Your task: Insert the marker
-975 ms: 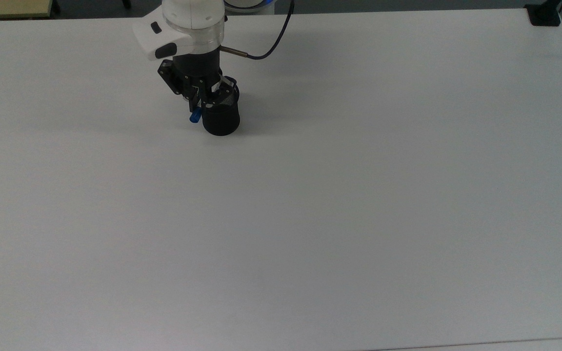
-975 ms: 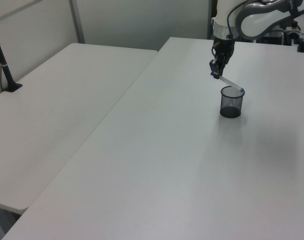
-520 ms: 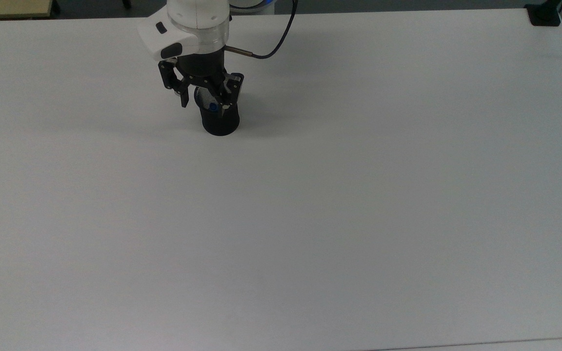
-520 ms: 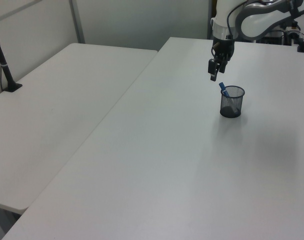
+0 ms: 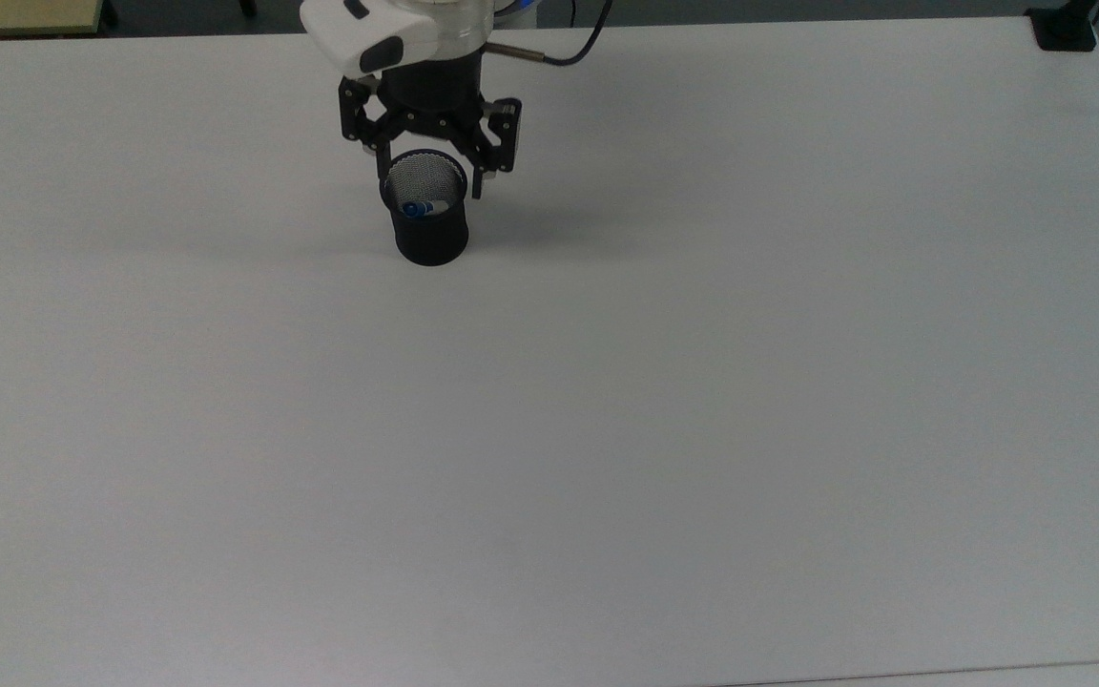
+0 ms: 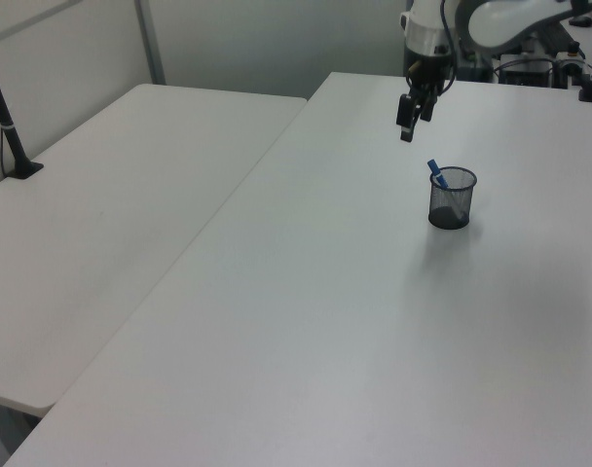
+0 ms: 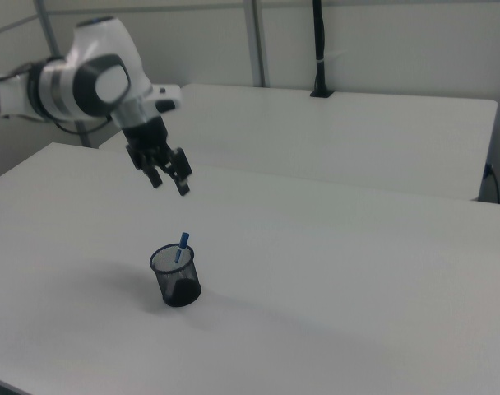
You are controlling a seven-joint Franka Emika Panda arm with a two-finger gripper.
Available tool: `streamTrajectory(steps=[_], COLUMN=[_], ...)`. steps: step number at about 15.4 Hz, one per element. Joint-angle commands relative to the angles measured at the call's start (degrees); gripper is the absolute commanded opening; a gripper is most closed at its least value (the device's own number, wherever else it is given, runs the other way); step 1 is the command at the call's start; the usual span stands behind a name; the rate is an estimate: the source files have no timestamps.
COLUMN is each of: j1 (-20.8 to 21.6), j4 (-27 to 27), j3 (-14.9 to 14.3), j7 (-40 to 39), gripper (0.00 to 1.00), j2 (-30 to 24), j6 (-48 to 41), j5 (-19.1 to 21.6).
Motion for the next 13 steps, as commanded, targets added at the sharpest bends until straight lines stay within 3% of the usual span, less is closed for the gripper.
streamTrajectory(steps=[1,5,13], j1=[2.39,5.2,4.33], j4=[7.33,10.16,10.78], j3=[-1.39,-2.27,-2.36], j7=[-6.6,-7.93,-7.4], gripper=[0.95,1.0,1.0], j2=[-0.88,-1.32,-2.55], j6=[-12.24,-18.85,-21.58], j5=[2.03,2.3,2.57])
